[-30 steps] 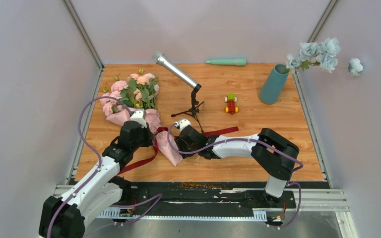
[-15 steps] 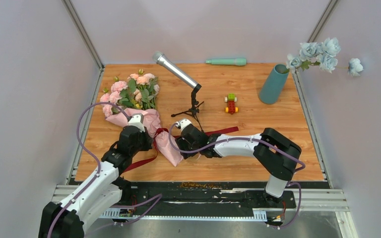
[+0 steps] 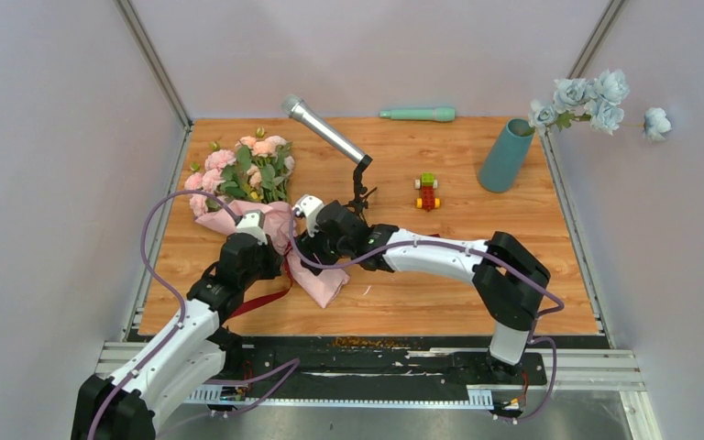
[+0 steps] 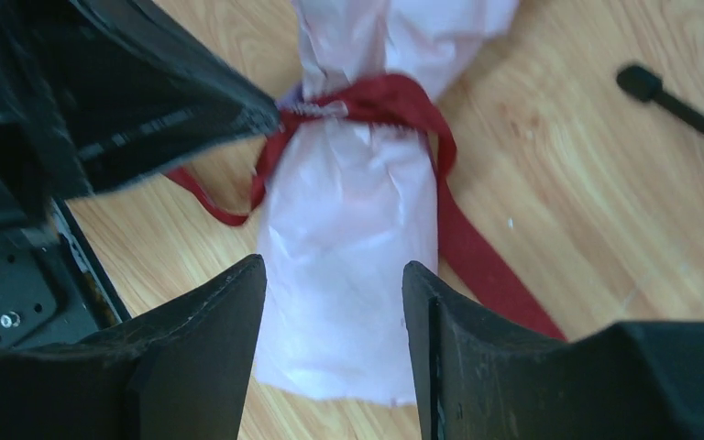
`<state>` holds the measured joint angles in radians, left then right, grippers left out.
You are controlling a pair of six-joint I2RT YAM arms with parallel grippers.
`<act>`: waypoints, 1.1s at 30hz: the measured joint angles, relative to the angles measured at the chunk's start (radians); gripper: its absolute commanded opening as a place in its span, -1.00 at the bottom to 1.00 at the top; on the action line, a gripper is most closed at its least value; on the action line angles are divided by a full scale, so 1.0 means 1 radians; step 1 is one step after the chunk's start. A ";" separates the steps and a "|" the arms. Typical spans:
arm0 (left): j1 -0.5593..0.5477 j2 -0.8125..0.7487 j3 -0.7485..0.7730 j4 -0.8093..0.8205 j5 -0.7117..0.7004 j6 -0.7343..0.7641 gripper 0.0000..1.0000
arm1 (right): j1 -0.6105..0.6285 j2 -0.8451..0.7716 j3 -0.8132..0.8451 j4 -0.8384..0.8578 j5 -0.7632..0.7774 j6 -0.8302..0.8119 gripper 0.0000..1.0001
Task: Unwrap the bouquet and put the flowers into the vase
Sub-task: Untie the ribbon from the wrapping paper.
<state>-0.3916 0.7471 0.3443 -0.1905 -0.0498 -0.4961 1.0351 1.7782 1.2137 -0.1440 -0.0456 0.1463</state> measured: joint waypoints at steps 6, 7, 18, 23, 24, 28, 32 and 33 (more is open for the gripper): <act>0.000 -0.003 -0.006 0.000 0.003 -0.005 -1.00 | 0.000 0.103 0.119 0.006 -0.052 -0.049 0.03; 0.000 -0.004 -0.008 0.001 0.003 -0.008 -1.00 | 0.000 0.117 0.130 0.006 -0.056 -0.054 0.02; 0.000 -0.013 -0.011 0.000 0.008 -0.016 -1.00 | -0.006 0.211 0.221 0.000 -0.093 -0.103 -0.06; 0.000 -0.013 -0.011 0.001 0.012 -0.017 -1.00 | -0.012 0.216 0.239 0.001 -0.095 -0.117 -0.09; 0.000 -0.013 -0.011 0.001 0.012 -0.017 -1.00 | -0.013 0.216 0.240 0.001 -0.095 -0.119 -0.10; 0.000 -0.014 -0.011 0.001 0.014 -0.019 -1.00 | -0.018 0.218 0.248 0.000 -0.097 -0.123 -0.17; 0.000 -0.017 -0.011 0.000 0.014 -0.021 -1.00 | -0.022 0.238 0.271 0.005 -0.105 -0.132 -0.22; 0.000 -0.017 -0.011 0.000 0.014 -0.022 -1.00 | -0.022 0.244 0.274 0.005 -0.106 -0.137 -0.24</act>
<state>-0.3916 0.7300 0.3332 -0.1902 -0.0353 -0.5179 1.0130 2.0224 1.4872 -0.1387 -0.1520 0.0090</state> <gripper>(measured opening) 0.006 0.398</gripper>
